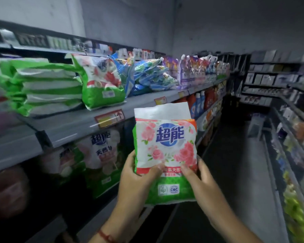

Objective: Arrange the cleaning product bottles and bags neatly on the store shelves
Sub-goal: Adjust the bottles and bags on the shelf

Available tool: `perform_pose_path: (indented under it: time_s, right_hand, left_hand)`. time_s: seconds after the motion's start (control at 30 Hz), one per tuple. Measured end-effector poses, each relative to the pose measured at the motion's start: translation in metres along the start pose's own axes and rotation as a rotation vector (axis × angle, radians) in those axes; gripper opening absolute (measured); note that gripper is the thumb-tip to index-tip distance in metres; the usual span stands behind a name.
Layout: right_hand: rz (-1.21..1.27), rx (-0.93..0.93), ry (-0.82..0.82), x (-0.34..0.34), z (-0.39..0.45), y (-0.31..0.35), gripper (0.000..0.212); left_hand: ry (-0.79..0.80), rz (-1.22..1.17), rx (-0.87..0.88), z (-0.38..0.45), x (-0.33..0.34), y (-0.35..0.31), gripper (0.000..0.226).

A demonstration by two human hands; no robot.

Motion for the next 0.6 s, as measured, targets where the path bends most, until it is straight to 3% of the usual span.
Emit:
perform_pose_path:
  time_s: [0.2, 0.27, 0.37, 0.5, 0.6]
  right_hand:
    - [-0.002, -0.099, 0.080, -0.002, 0.100, 0.032, 0.081]
    - [-0.024, -0.142, 0.124, 0.000, 0.137, 0.045, 0.089]
    - [0.009, -0.211, 0.190, 0.008, 0.189, 0.068, 0.080]
    - [0.057, -0.269, 0.251, 0.010, 0.251, 0.098, 0.080]
    - [0.095, -0.300, 0.349, 0.015, 0.287, 0.116, 0.067]
  left_hand:
    - [-0.026, 0.166, 0.137, 0.083, 0.005, -0.039, 0.048]
    - [-0.038, 0.254, 0.187, 0.109, 0.004, -0.053, 0.050]
    - [-0.091, 0.365, 0.268, 0.142, 0.000, -0.073, 0.060]
    - [-0.092, 0.490, 0.345, 0.179, 0.010, -0.091, 0.091]
    - [-0.111, 0.545, 0.387, 0.203, 0.012, -0.099, 0.096]
Point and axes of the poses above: each hand's wrist, its own z-axis towards the middle knuckle, its own x-axis out of the palm, y = z × x, the point moved 9 cm from there along z, towards the middle knuckle, and after that the axes turned 9 degrees about y, right-handed, at the moved point
